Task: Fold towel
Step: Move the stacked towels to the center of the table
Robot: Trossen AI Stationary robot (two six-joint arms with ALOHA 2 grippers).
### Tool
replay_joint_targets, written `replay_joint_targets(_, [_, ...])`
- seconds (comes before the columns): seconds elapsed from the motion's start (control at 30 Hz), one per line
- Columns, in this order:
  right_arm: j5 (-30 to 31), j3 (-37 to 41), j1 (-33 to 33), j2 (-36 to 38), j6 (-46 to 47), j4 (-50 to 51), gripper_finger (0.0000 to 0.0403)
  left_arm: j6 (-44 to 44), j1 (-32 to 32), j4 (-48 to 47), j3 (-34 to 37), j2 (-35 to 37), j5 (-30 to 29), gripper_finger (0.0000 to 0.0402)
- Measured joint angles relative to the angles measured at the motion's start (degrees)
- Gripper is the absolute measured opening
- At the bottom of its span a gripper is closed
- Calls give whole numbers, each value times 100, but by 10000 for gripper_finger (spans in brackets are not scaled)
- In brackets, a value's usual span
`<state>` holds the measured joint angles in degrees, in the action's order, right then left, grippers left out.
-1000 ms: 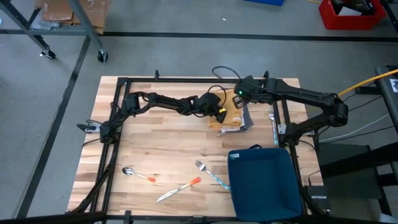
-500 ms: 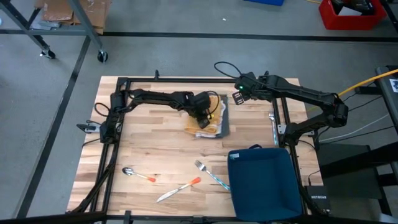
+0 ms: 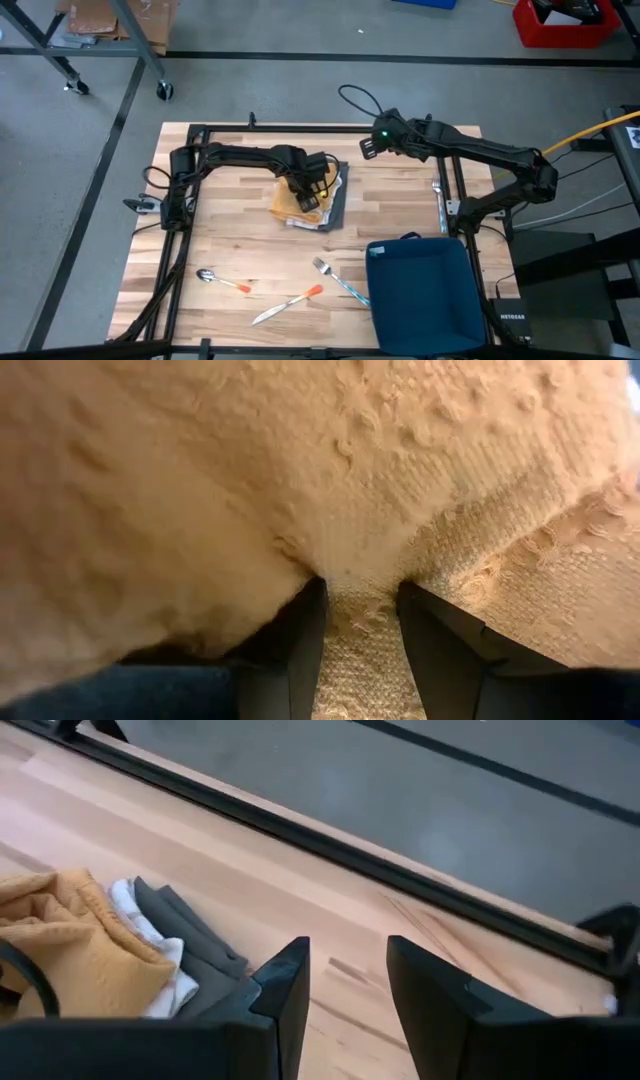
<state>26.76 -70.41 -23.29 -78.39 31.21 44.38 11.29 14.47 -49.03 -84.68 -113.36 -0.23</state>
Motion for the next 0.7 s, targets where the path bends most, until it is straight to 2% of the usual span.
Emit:
replay_joint_targets(0.23, [-506,0,2,-476,-455,-517,137,-262,-189,166,6,801,-7,125])
replay_joint_targets(0.43, [-1319,0,2,-989,-1110,-1039,137,-801,-370,66,2,1351,-6,125])
replay_joint_targets(0.6, [-2199,0,2,-1350,-1630,-1731,137,-828,-513,127,-7,1449,0,125])
replay_joint_targets(0.7, [-2362,0,7,-1561,-1625,-2014,137,-732,-570,224,-9,1376,0,125])
